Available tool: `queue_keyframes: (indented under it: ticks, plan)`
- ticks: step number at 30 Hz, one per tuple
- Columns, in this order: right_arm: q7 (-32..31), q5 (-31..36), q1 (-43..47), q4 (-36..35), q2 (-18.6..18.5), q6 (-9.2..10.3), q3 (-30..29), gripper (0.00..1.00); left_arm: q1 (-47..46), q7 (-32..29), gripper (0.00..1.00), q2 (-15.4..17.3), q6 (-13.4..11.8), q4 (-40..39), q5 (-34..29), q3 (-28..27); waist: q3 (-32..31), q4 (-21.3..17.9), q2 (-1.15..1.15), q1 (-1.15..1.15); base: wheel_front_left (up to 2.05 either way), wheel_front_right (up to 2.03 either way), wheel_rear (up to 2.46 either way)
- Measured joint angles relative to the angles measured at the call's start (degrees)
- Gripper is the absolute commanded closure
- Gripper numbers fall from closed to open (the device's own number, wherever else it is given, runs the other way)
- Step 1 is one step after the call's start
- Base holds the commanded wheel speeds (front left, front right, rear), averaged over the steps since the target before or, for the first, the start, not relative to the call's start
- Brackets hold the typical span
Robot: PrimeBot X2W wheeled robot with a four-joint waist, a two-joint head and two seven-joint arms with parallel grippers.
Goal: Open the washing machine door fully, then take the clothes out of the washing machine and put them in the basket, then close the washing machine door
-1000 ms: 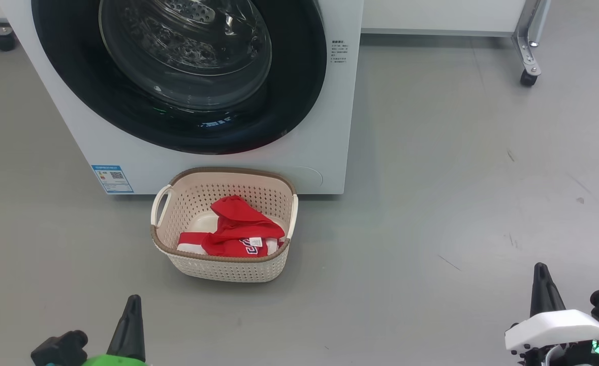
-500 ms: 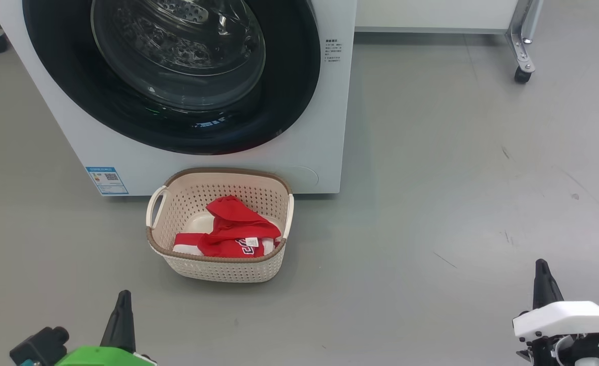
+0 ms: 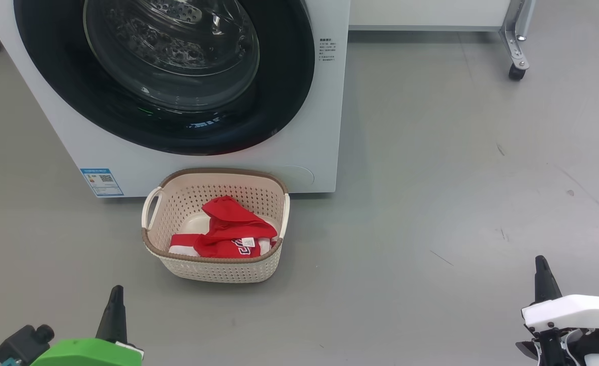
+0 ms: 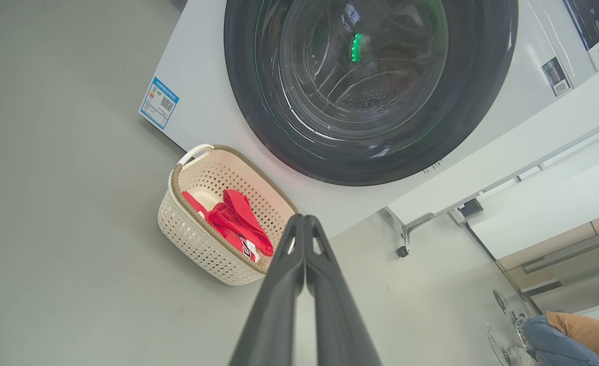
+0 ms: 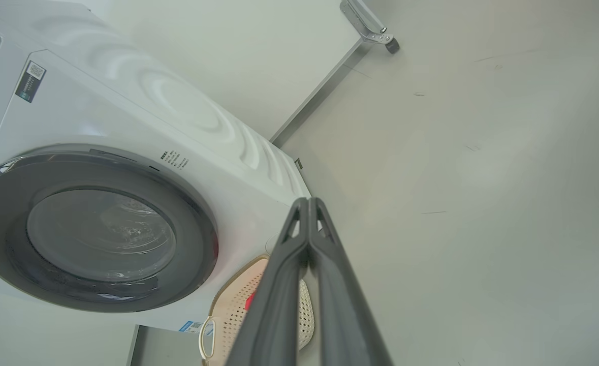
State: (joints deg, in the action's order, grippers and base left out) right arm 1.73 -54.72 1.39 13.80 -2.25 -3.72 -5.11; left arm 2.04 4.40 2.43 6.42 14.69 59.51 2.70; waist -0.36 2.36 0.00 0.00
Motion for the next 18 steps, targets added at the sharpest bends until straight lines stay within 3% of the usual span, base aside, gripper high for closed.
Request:
queue_keyframes:
  ticks: [18]
  plan:
    - [-3.2,-14.0,-1.6,0.8,0.0,-1.26,-1.2,1.0,-1.9,-3.4,1.0,0.3,0.0,0.5,12.8,-1.9,0.2,-0.9,0.0,0.0,0.0,0.0,0.0]
